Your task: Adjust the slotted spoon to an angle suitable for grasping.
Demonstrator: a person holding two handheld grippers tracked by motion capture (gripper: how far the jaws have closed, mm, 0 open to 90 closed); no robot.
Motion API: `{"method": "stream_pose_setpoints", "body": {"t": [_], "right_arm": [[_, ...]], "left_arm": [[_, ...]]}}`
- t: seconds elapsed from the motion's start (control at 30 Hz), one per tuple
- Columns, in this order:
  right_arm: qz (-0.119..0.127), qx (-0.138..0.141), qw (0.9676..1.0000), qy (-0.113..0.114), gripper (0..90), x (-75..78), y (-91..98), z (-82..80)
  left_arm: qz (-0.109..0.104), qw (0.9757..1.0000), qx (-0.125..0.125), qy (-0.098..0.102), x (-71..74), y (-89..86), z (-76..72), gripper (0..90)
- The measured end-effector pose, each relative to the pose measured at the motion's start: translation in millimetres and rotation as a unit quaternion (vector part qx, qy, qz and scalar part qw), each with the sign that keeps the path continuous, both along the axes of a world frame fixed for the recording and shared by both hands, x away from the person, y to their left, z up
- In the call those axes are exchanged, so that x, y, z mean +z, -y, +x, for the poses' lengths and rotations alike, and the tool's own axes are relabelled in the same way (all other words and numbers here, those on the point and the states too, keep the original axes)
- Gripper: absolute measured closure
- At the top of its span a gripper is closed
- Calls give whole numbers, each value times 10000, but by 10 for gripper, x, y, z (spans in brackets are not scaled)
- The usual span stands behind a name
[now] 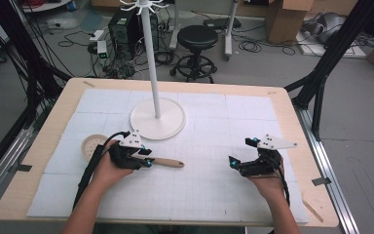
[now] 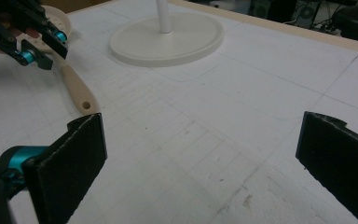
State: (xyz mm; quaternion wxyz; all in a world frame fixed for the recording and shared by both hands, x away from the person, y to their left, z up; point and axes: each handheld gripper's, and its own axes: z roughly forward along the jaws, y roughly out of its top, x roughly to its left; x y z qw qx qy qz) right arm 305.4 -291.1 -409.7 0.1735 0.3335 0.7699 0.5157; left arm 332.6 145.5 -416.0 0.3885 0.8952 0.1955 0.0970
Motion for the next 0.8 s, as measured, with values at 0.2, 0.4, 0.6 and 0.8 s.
{"method": "stream_pose_setpoints", "body": {"t": [0.2,0.4,0.6,0.8], "right_arm": [[-19,26,10000,-13,7,-1,-10,-1],[-19,27,10000,-6,8,-2,-7,0],[-11,42,10000,-45,8,-6,-14,0],[-2,43,10000,-46,8,-4,-15,-1]], "left_arm": [[373,9993,-94,-29,24,0,57,530],[779,9965,-118,-294,-83,48,144,511],[973,9938,-372,-385,-88,105,172,596],[923,9923,-695,-450,-70,252,157,717]]}}
